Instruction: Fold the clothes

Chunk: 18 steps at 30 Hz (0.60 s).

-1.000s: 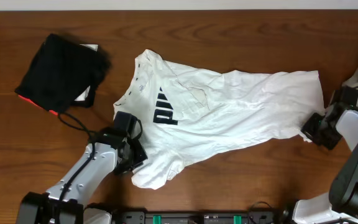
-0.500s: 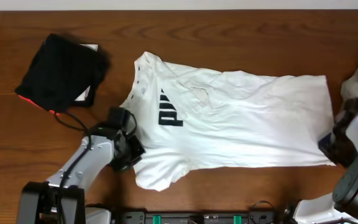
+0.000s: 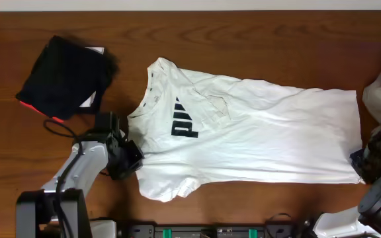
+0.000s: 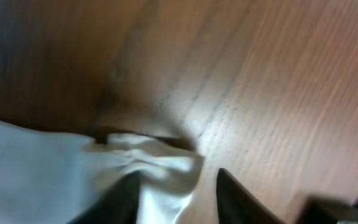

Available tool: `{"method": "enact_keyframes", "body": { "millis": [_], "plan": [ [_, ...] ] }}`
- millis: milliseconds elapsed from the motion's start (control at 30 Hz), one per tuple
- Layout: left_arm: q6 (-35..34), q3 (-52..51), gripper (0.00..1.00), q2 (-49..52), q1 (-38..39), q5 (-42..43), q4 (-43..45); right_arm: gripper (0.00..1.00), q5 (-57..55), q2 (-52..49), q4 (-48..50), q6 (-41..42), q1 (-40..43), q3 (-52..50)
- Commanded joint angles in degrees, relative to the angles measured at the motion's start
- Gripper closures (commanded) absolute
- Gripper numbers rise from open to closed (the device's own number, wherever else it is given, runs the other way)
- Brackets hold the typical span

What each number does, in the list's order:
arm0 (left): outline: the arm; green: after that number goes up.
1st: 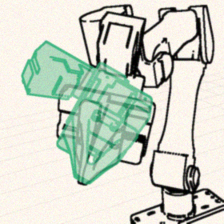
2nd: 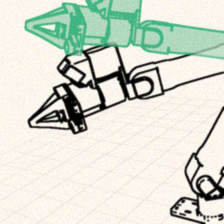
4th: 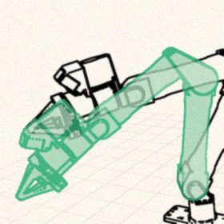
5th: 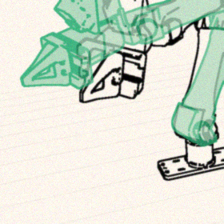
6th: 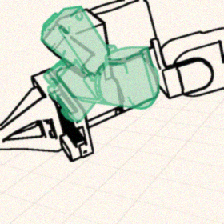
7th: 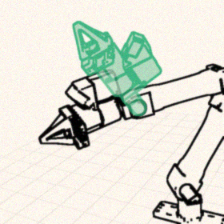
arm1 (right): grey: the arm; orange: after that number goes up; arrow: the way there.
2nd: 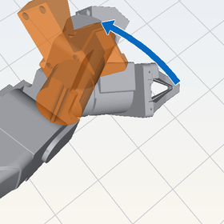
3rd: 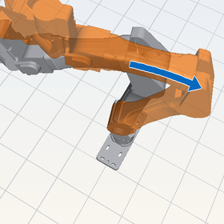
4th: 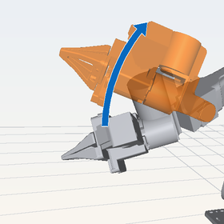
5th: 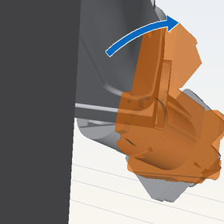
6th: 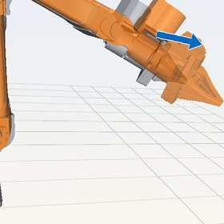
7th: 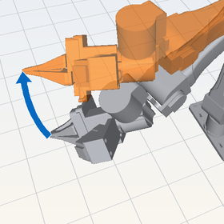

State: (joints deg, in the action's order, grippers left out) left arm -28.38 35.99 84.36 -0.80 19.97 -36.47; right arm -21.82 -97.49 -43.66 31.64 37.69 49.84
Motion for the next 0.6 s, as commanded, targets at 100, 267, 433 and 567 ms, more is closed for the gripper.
{"method": "enact_keyframes", "body": {
  "millis": [100,267,433,567],
  "plan": [
    [2.2,5.3,0.9,1.4,-1.0,-8.6,-5.7,0.4,4.4,-0.6,-3.7,-0.4,0.8,5.1],
    [2.3,12.4,0.83,-1.4,-1.0,-8.6,-11.1,0.4,8.2,-0.6,-9.8,-0.8,0.5,12.4],
    [2.6,20.3,0.73,-6.2,1.0,-8.5,-15.0,0.41,15.0,-0.5,-15.7,-4.6,-1.0,21.0],
    [5.0,25.0,0.72,-8.9,4.4,-6.8,-13.9,0.43,29.2,-0.5,-18.0,-14.3,-3.5,26.3]
  ]
}}
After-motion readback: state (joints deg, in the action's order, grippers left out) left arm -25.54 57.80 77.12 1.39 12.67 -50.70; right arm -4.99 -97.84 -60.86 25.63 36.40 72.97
